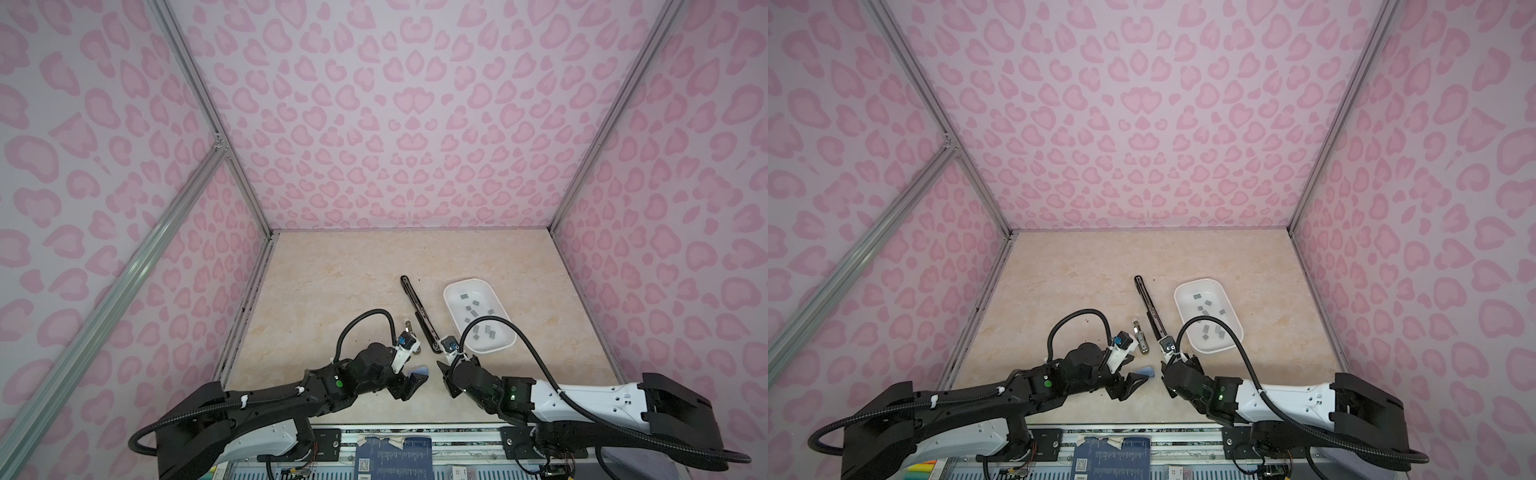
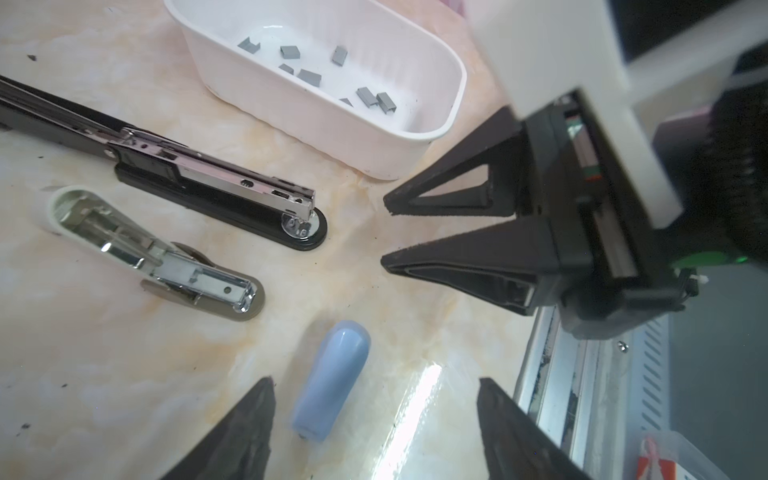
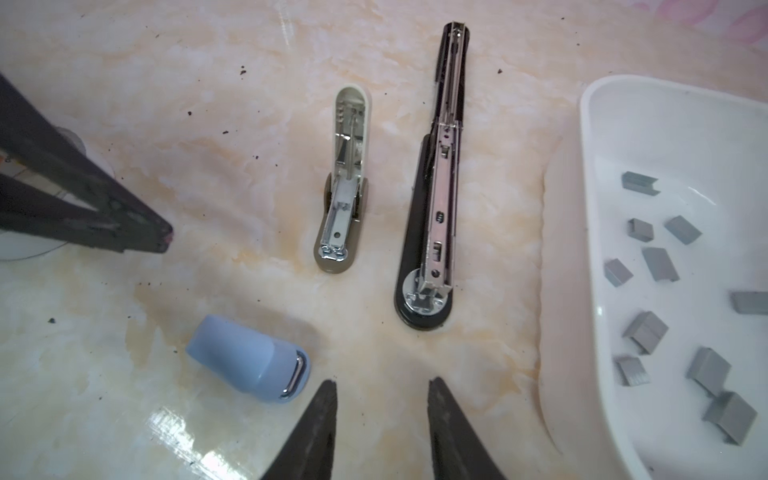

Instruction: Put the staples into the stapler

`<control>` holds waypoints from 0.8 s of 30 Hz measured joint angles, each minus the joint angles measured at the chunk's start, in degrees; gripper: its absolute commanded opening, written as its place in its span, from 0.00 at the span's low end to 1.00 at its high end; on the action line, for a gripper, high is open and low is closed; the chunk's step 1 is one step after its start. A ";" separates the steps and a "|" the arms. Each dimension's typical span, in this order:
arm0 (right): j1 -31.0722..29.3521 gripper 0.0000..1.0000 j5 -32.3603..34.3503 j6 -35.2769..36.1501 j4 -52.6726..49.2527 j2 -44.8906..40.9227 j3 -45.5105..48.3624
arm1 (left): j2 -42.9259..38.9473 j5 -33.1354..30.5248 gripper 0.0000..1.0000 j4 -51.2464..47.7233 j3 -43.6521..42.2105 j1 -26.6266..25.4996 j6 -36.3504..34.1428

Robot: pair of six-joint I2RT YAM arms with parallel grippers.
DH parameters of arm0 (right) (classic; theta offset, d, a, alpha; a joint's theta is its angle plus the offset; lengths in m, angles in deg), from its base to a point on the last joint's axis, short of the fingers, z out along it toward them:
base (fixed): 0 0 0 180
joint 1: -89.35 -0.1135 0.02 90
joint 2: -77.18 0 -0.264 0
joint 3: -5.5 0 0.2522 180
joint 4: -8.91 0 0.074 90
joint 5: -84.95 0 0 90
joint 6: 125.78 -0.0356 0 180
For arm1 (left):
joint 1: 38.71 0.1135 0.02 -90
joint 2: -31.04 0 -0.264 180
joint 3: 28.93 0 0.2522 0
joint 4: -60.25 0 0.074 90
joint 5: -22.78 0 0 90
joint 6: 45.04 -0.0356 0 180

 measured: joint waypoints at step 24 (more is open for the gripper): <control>9.11 0.40 -6.82 -3.19 -2.69 -24.11 11.52 | 21.99 -10.73 0.45 -1.16 9.77 -4.94 -7.19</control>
